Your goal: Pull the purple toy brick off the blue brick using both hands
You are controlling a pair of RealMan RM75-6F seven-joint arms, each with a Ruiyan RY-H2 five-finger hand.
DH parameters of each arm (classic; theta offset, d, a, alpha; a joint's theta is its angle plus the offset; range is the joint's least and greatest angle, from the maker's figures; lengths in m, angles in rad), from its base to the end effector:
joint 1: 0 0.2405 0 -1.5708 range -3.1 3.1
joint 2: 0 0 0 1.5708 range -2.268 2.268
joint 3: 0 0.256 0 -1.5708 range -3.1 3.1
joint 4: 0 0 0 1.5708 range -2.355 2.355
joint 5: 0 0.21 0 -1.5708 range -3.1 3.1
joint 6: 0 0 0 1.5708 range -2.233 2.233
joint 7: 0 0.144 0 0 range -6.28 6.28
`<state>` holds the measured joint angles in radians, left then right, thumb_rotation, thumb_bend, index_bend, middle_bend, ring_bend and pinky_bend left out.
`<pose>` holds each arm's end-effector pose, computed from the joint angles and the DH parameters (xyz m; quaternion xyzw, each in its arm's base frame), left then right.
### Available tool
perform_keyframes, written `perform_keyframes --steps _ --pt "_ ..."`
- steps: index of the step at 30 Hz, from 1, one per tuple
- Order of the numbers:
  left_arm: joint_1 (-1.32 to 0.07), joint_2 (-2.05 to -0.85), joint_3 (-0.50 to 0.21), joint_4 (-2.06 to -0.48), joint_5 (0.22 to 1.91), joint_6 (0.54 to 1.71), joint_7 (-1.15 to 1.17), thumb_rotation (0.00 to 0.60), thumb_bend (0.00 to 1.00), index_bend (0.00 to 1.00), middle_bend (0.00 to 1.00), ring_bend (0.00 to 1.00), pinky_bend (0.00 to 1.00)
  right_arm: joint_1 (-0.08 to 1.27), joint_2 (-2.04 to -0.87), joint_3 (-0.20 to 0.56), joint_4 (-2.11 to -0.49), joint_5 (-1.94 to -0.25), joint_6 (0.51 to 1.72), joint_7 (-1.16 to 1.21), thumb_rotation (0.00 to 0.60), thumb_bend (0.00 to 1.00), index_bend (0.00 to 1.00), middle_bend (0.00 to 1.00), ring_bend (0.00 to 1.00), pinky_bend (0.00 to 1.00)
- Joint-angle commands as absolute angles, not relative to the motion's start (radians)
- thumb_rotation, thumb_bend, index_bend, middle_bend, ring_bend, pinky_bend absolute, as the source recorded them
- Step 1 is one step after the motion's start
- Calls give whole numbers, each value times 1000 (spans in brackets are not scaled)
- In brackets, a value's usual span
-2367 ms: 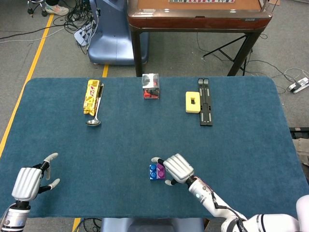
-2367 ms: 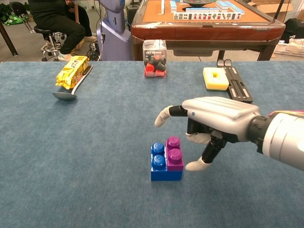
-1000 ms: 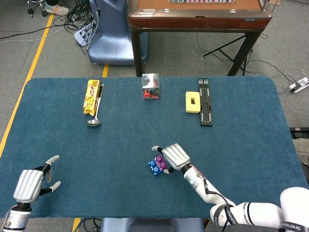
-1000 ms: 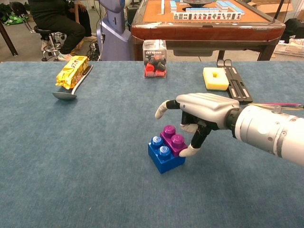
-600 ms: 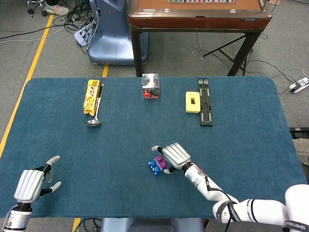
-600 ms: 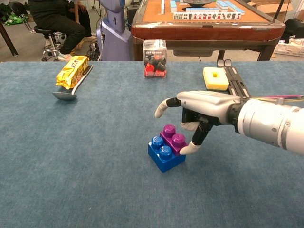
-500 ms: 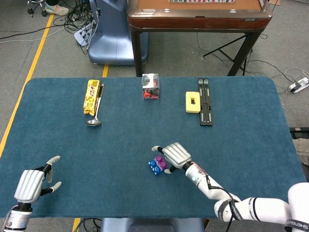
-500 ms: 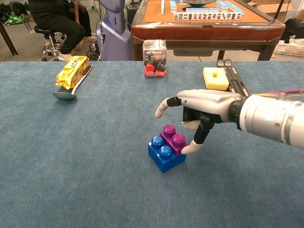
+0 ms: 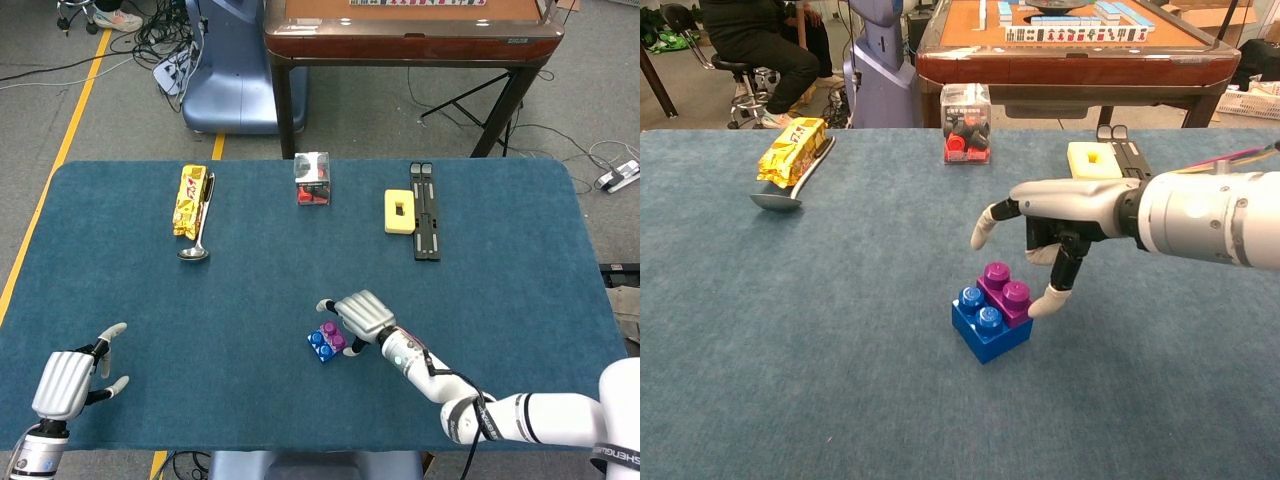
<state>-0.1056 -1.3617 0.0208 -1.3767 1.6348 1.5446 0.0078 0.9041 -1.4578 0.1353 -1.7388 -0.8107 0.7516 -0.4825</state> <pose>-0.3099 0.1729 0.0905 -0.6398 -0.3542 -0.4158 0.5407 -0.0979 -0.3089 -0.0366 0.8095 -0.4307 0.2804 0.2837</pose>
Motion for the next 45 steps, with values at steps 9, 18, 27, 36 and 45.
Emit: perform_keyframes --steps 9,18,27,36,45 --pt "-105 -1362 21 -1378 1634 1545 7 600 72 253 681 677 908 997 -1445 97 -1756 -681 761 -542 600 70 247 1000 1000 1000" --pt "-105 -1364 22 -1377 1634 1545 7 600 72 252 681 677 908 1027 -1453 71 -1744 -656 765 -531 600 71 247 1000 1000 1000" --pt "-103 -1366 23 -1374 1633 1543 6 600 72 252 681 677 908 1041 -1463 55 -1727 -658 766 -509 600 106 308 1000 1000 1000" --pt "-102 -1370 25 -1368 1633 1542 3 600 72 252 681 677 908 1051 -1474 44 -1715 -664 771 -493 600 153 365 1000 1000 1000" --pt "-103 -1370 24 -1368 1634 1542 3 600 72 252 681 677 908 1044 -1479 34 -1708 -688 789 -477 600 197 494 1000 1000 1000"
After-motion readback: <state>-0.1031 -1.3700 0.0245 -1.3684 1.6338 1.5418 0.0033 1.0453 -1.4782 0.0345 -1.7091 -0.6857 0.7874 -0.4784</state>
